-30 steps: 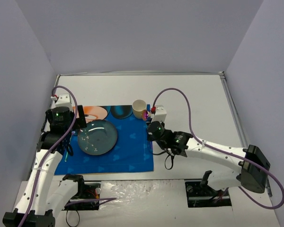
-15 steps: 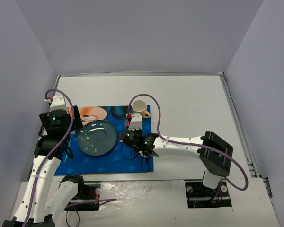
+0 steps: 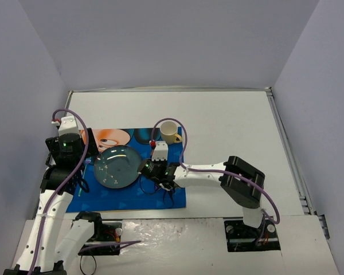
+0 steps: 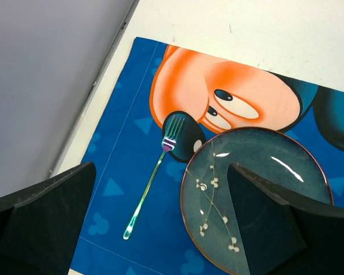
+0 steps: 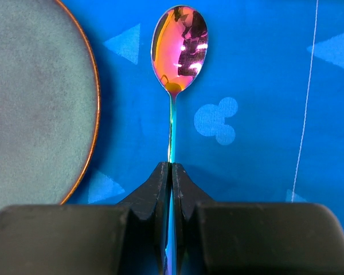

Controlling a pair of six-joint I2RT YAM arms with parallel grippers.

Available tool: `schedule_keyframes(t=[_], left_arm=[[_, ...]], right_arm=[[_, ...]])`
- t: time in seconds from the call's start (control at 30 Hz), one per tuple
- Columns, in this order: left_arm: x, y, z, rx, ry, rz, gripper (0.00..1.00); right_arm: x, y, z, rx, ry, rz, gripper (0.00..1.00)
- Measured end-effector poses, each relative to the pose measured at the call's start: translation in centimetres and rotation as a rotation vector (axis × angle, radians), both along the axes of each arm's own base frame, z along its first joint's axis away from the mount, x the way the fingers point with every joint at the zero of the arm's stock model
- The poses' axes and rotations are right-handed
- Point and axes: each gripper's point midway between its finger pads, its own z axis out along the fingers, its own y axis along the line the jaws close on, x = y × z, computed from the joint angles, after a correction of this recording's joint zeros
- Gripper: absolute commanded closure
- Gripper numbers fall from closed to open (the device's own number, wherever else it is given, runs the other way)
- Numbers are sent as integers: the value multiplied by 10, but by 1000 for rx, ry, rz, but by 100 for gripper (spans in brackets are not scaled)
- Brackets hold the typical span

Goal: Set the dinner table for one person

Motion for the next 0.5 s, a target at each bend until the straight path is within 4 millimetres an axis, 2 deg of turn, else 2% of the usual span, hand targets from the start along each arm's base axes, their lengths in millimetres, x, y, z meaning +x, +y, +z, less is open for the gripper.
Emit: schedule_keyframes(t=[0.5], left_arm=[[2, -1, -4, -1, 17, -3, 3]], right_arm=[[-10, 5, -18, -19, 47, -34, 100]])
